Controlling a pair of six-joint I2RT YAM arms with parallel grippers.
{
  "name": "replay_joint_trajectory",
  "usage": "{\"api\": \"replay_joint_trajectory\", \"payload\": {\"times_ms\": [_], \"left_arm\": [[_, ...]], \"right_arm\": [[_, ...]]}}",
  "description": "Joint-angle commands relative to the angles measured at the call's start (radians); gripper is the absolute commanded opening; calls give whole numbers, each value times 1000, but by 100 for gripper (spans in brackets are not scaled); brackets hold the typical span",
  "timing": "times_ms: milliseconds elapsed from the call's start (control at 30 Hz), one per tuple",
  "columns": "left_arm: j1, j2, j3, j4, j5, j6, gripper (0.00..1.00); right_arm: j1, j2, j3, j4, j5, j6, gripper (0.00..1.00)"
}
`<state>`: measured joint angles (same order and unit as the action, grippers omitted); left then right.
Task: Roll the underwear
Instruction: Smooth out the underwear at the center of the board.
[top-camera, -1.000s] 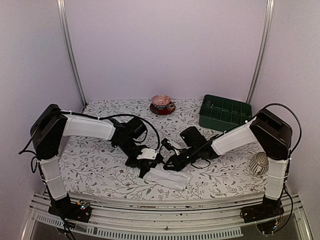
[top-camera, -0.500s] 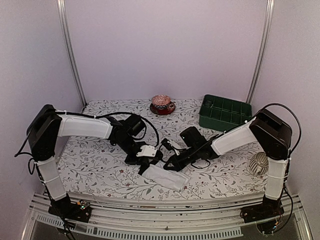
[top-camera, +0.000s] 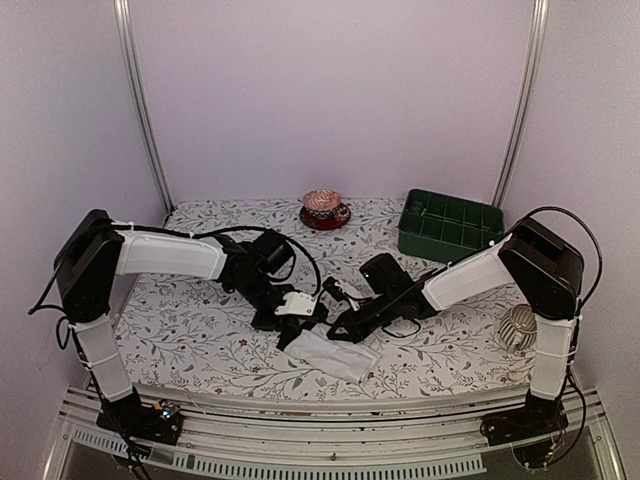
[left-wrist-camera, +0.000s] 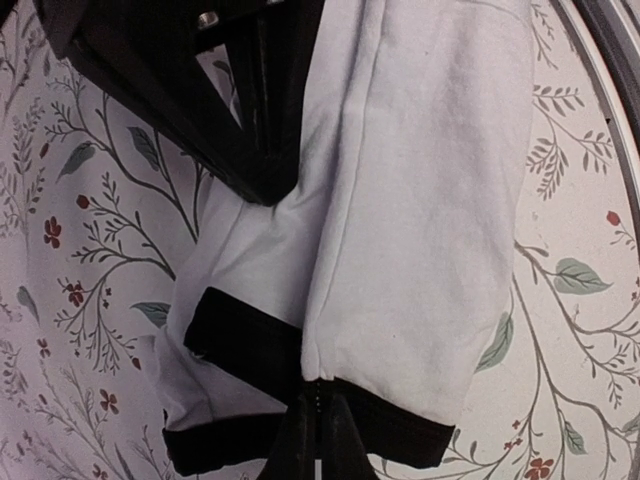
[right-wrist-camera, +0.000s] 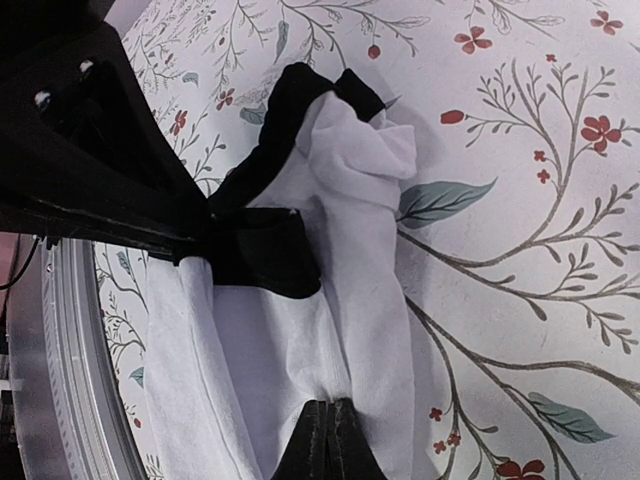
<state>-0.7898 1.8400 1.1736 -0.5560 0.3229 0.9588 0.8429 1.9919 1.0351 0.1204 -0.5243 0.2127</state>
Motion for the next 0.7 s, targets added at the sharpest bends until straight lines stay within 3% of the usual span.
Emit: {"api": "replay_joint_trajectory", "payload": {"times_ms": [0,300,667], "left_arm": [[-13,-19,-1,21,-2,-3,0],[-9,-70,-3,27,-2,-2,4],[-17,7,2,132,-76,-74,5]], "right_arm": [[-7,23,16,-19,25,-9,3],[-7,28,16,-19,27,-9,3],[-7,30,18,-20,23,-9,3]]}}
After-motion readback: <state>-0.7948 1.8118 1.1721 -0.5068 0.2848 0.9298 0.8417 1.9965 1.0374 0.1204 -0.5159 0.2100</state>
